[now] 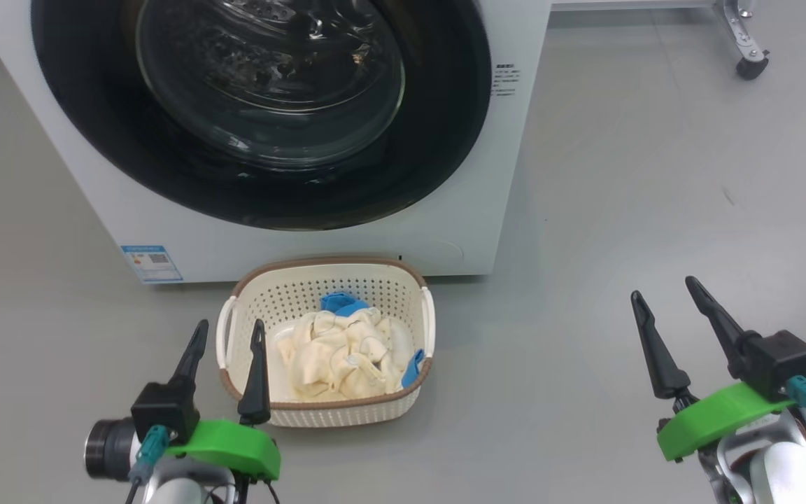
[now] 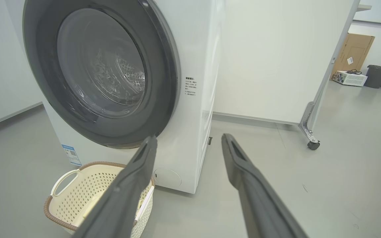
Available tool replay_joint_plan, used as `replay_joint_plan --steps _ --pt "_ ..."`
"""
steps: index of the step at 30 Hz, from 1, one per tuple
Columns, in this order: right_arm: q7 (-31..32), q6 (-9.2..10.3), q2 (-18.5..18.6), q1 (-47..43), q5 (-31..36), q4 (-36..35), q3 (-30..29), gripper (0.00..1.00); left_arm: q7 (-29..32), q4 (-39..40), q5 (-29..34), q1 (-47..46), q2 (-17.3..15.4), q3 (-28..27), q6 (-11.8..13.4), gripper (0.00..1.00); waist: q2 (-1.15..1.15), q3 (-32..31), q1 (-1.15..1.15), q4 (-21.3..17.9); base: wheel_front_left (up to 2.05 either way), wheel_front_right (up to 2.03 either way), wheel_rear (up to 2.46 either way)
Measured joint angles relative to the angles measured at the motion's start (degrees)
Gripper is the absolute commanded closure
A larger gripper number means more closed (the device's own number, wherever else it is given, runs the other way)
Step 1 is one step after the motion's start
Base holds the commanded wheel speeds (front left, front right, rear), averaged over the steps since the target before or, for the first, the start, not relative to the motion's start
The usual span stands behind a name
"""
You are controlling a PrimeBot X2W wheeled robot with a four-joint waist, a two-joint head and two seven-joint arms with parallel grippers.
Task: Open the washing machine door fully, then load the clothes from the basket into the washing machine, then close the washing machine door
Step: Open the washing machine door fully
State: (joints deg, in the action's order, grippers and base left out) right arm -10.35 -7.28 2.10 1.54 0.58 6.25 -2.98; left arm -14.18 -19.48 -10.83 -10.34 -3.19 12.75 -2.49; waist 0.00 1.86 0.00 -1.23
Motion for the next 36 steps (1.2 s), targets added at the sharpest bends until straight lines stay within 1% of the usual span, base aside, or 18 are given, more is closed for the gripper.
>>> replay_joint_plan --steps 5,8,15,36 --pt "-0.1 0.00 0.0 0.0 0.0 0.0 0.0 0.00 0.0 0.0 0.0 0.0 0.0 0.1 0.1 0.00 0.00 -0.1 0.00 -0.2 1.23 1.23 -2.46" --pt "-0.2 0.00 0.0 0.0 0.0 0.0 0.0 0.00 0.0 -0.1 0.0 0.0 0.0 0.0 0.6 0.00 0.00 0.0 0.00 -0.3 1.09 1.09 -2.17" --pt "-0.2 0.00 0.3 0.0 0.0 0.0 -0.4 0.00 0.0 0.1 0.0 0.0 0.2 0.1 0.9 0.00 0.00 -0.1 0.00 -0.5 0.69 0.69 -1.38" --pt "-0.2 0.00 0.2 0.0 -0.5 0.0 -0.4 0.00 0.0 0.4 0.0 0.0 -0.1 0.1 1.0 0.00 0.00 0.7 0.00 -0.5 0.05 0.05 -0.10"
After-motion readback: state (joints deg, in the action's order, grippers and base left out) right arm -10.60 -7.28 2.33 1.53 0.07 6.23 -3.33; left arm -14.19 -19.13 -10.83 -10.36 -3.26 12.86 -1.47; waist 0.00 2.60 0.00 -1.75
